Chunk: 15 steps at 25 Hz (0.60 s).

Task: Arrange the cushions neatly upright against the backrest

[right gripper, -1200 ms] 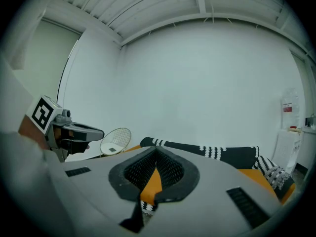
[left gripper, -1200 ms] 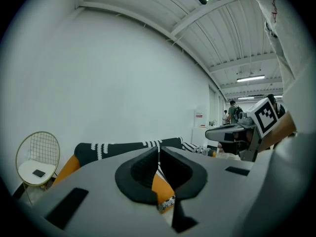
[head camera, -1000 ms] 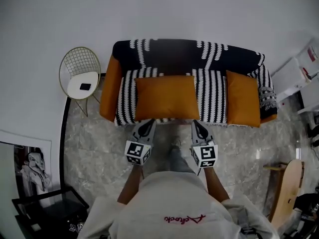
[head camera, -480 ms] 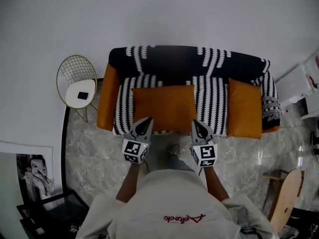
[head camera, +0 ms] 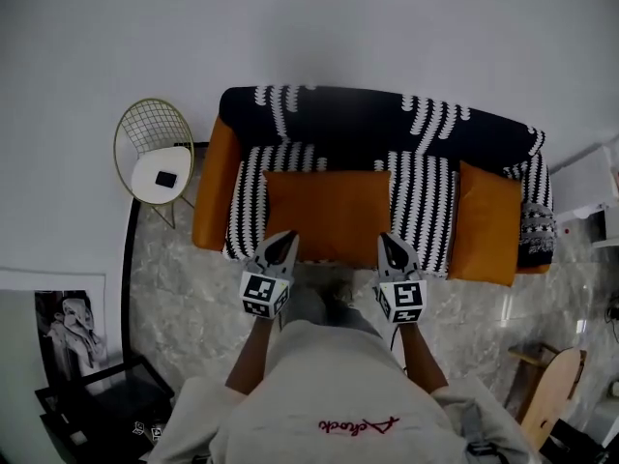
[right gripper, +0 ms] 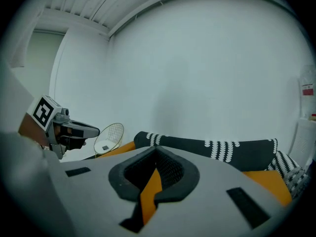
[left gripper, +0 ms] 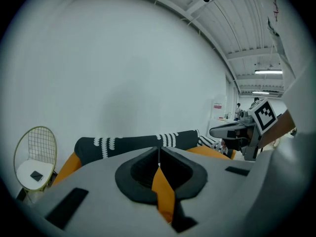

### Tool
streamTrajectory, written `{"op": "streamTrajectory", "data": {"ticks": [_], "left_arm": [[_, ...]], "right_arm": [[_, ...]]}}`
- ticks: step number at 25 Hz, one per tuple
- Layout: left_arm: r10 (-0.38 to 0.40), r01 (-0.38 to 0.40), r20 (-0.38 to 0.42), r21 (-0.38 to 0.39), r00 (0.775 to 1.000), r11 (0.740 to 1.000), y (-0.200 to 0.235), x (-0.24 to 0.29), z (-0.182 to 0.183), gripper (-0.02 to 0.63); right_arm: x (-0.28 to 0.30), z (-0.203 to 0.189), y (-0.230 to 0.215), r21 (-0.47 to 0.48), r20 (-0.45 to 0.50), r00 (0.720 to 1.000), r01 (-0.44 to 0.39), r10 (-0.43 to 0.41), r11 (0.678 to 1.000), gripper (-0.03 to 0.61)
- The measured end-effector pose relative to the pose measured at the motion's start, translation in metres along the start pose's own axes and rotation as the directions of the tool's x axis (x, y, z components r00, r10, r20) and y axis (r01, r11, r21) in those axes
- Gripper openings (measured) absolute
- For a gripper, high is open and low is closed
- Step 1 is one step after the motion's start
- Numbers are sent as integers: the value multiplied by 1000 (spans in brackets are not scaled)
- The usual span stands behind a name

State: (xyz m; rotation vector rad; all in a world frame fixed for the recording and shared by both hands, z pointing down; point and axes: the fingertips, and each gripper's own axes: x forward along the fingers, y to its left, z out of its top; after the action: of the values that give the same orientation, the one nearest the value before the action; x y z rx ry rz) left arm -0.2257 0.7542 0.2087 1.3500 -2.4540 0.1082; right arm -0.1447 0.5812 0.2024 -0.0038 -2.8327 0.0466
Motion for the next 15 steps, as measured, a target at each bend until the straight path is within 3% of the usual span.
{"op": "streamTrajectory", "data": {"ticks": [7,15], "left_arm": [[0,-7,-95,-73,996,997,49,27,-40,38],[6,-33,-203,-131,979,991,107,62,-80,38]], "right_arm": [[39,-29,-8,25,-112,993,36,-33,999,28],[88,-77,-36,61,-257,965,78,-60,995,28]]}}
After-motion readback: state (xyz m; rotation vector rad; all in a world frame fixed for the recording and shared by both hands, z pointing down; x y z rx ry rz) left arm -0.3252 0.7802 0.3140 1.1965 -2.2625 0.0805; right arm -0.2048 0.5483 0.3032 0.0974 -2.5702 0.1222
